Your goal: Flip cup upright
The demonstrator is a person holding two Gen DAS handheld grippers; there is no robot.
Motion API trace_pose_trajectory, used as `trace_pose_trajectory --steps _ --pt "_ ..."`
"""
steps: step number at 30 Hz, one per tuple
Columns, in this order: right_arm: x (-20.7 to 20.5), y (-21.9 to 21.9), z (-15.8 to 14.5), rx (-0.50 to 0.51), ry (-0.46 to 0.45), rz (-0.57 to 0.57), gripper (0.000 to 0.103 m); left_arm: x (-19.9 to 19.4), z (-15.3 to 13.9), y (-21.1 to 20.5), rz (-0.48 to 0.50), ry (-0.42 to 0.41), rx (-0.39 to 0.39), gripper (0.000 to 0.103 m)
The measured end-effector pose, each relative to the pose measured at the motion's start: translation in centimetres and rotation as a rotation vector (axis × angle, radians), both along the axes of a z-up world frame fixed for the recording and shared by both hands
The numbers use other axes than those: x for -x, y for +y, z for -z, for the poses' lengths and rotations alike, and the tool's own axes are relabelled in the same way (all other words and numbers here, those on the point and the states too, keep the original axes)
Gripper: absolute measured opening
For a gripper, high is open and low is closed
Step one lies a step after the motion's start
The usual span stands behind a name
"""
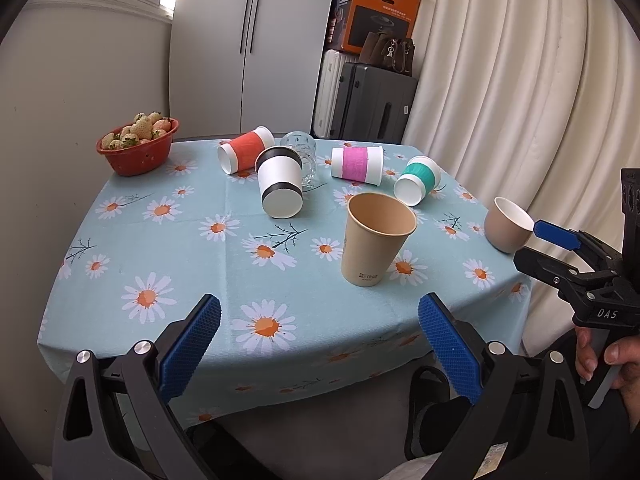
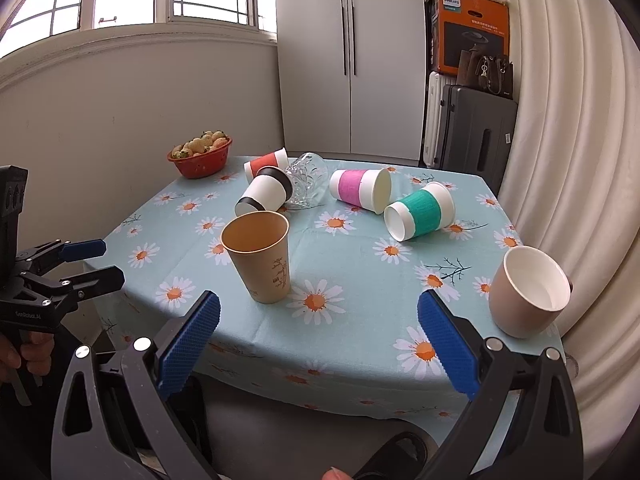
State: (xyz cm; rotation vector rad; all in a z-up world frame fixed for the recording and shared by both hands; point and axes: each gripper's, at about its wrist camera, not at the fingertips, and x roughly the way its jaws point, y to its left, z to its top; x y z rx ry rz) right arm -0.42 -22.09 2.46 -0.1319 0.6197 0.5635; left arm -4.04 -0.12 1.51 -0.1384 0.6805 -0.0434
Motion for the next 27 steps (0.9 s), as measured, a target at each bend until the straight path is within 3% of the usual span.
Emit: trace_pose_trajectory --steps 27 --pt "-0.51 -0.21 0.17 0.004 0.012 0.035 0.098 0.12 -0.06 0.05 -0.013 -0.005 0.012 0.097"
